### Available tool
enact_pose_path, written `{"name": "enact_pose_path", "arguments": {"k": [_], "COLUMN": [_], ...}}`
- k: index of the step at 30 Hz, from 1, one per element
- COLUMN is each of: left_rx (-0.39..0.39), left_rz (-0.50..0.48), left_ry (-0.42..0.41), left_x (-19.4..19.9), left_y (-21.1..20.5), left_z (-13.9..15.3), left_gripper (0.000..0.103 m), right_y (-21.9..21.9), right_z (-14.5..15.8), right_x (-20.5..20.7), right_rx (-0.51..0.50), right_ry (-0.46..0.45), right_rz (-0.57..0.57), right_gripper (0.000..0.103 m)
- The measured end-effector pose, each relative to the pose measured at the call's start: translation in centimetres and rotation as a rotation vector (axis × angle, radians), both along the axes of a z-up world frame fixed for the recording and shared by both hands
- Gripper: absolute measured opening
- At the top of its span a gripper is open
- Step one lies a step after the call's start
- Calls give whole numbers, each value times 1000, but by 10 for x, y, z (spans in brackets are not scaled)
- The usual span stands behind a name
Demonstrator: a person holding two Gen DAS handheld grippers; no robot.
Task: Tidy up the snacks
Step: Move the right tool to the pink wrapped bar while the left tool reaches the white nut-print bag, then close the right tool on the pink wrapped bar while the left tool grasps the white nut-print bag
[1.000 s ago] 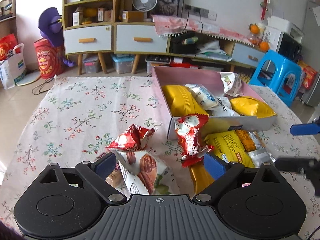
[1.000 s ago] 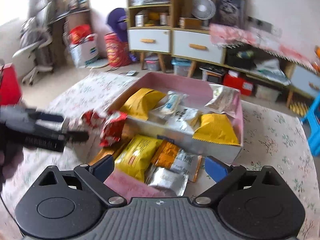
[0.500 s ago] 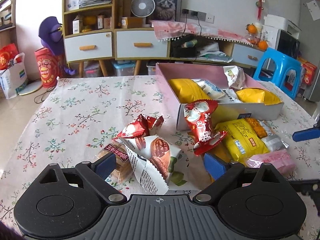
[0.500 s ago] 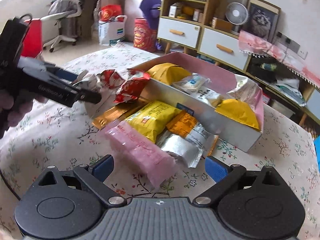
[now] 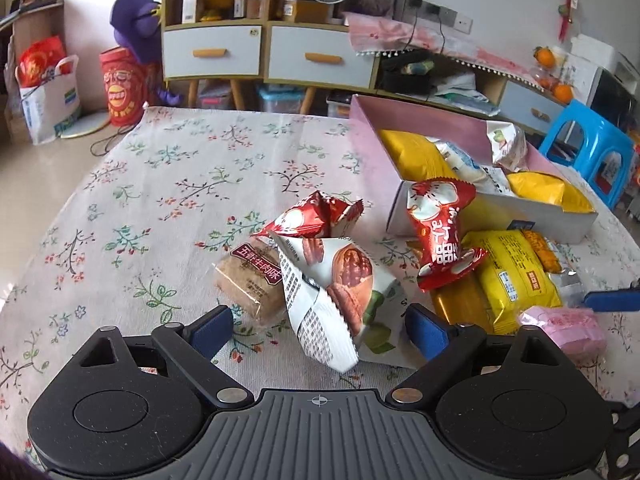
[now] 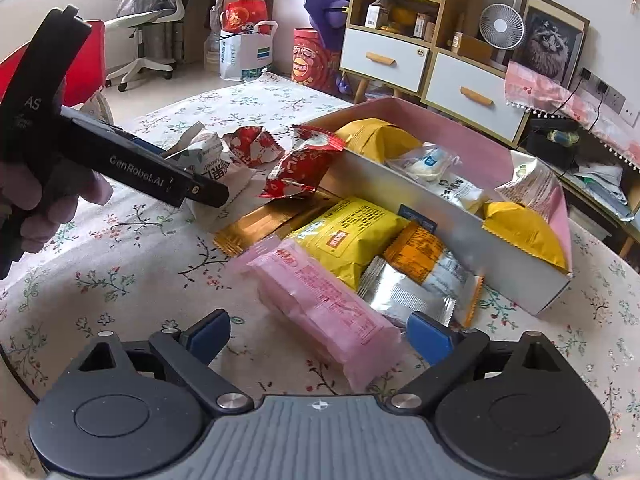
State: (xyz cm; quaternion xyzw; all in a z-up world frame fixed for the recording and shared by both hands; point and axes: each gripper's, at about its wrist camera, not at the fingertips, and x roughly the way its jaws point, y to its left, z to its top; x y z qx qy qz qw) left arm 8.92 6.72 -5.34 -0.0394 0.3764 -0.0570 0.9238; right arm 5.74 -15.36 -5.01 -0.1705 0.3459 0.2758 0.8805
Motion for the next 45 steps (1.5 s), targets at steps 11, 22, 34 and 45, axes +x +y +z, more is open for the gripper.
{"name": "enact_pose_path", "arguments": {"k": [11,22,34,45], "left_rx": [-43,-123,-115,-100], "left_rz": [-36,-13,18,31], "left_ry": [29,12,-2,28], "left_x": [-8,-3,5,6], "left_y": [2,9,3,4], "left_z": [5,3,2,6], "left_gripper": [68,70,68,55], "right_y": [14,23,43,59], "right_z": [5,7,3,6], "right_x": [-13,-9,4,4], "right_rx": [23,-12,-43,-44], "right_ry": [114,61,30,39], "right_rz": [128,81,120,166], "right_gripper": [70,67,64,42]}}
